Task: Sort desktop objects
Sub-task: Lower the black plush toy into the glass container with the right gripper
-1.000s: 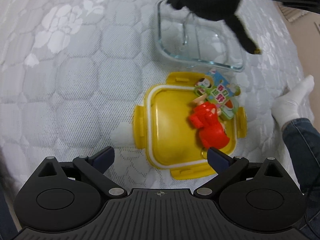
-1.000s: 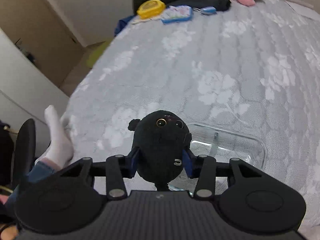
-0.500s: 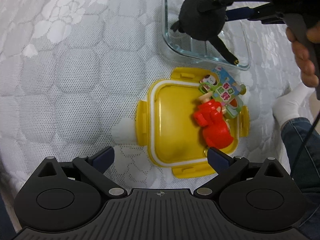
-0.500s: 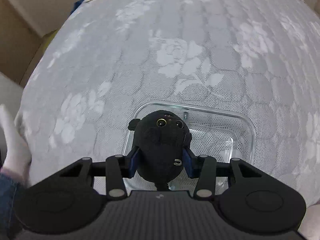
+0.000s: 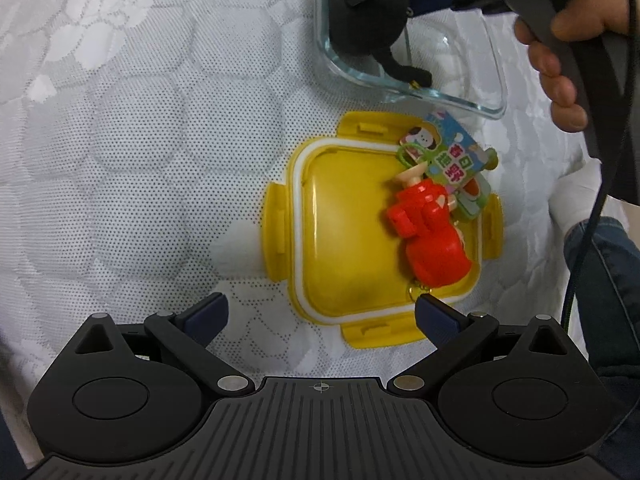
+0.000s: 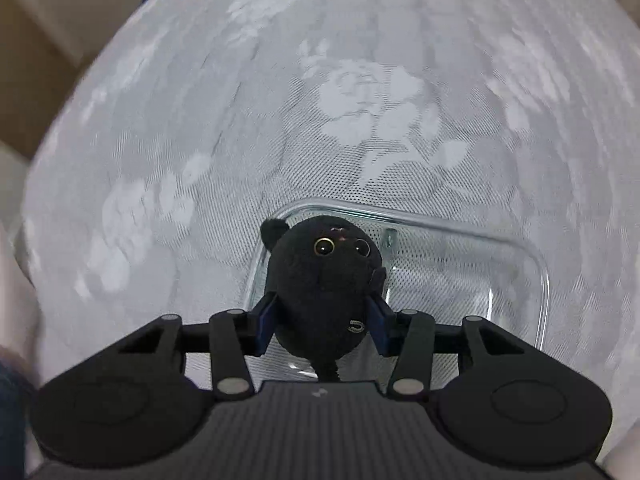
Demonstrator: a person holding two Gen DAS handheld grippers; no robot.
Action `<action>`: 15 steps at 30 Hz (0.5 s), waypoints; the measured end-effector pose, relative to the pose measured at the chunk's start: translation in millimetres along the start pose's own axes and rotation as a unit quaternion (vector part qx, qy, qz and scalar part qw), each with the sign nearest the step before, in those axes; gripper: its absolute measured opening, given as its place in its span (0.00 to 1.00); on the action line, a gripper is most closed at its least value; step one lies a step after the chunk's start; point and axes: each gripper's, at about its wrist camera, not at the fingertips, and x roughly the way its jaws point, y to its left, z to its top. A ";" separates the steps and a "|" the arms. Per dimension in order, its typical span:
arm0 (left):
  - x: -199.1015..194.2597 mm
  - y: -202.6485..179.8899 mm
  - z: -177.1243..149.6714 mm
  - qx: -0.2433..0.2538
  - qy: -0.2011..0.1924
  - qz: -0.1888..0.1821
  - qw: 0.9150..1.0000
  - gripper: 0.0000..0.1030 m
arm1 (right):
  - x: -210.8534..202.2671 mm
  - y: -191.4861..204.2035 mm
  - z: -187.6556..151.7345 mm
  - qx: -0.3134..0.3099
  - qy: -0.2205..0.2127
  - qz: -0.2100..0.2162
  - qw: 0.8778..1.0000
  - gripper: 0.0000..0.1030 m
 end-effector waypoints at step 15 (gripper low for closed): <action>2.5 4.7 3.9 -0.002 0.004 -0.008 1.000 0.99 | -13.1 -6.0 14.2 -0.004 -0.058 0.010 0.998 0.37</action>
